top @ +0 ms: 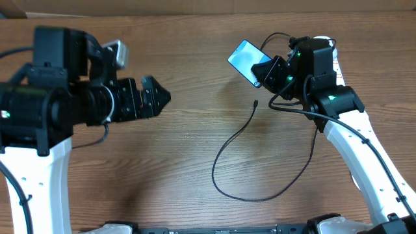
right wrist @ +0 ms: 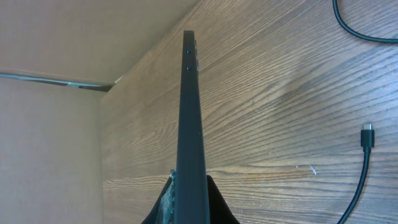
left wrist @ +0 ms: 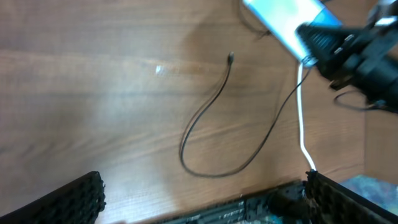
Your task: Plug charger to phone and switch on socket
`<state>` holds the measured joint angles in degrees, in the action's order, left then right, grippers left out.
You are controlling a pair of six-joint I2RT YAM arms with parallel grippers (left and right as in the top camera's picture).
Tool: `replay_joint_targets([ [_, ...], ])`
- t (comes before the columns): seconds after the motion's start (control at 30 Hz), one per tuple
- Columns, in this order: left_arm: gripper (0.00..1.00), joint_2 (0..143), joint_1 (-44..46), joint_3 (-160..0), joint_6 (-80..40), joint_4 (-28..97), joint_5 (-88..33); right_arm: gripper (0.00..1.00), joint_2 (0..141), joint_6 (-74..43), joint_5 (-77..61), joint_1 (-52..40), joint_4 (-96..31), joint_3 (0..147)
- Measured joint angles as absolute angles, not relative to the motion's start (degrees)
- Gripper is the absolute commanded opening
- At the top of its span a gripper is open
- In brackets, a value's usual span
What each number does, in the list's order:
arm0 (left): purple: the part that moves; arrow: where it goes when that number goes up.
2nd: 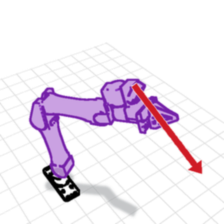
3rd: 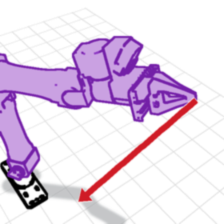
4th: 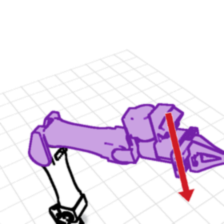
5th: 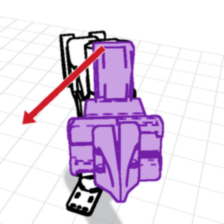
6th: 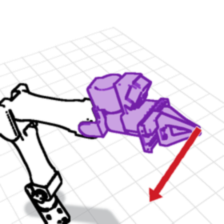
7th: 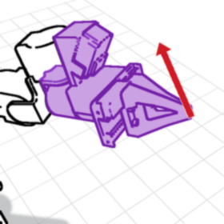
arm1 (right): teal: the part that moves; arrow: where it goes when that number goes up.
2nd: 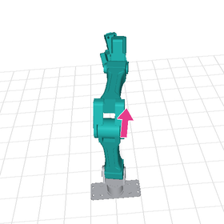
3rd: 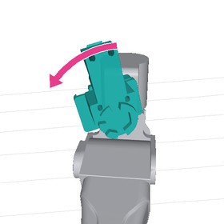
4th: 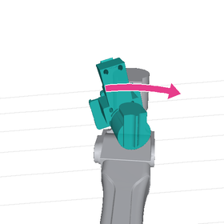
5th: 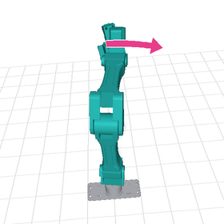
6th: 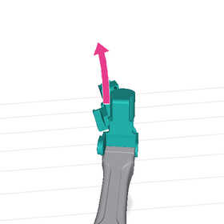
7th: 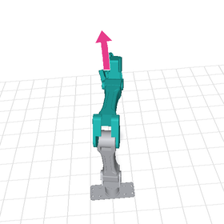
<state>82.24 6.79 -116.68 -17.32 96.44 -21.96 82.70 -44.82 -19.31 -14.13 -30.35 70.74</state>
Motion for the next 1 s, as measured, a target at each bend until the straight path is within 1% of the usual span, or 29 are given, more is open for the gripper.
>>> replay_joint_targets([
  [0.1,1.00,77.8,7.0,-110.7,-19.2,96.3,-19.7,0.04,82.7,-44.9,-19.4,-14.1,-31.3,70.7],
  [0.2,1.00,70.1,7.0,-102.5,-20.7,93.3,-18.5,0.04,82.8,-45.0,-19.5,-14.1,-31.5,70.7],
  [0.37,1.00,55.5,7.1,-87.7,-25.0,79.0,-18.2,0.04,82.8,-46.7,-20.8,-14.1,-30.3,70.7],
  [0.5,1.00,50.3,7.1,-78.2,-33.0,65.8,-17.8,0.04,82.8,-48.8,-22.5,-14.1,-28.6,70.7],
  [0.7,0.99,53.8,7.1,-65.4,-50.7,45.6,-20.1,0.04,82.8,-55.9,-24.1,-14.1,-26.6,70.7],
  [0.87,1.00,63.8,7.1,-60.6,-63.2,26.6,-30.3,0.04,82.8,-61.6,-27.6,-14.4,-22.1,70.7],
  [1.0,0.96,72.6,7.5,-60.0,-70.3,9.8,-40.8,0.04,82.8,-65.8,-30.1,-15.4,-20.6,70.7],
])
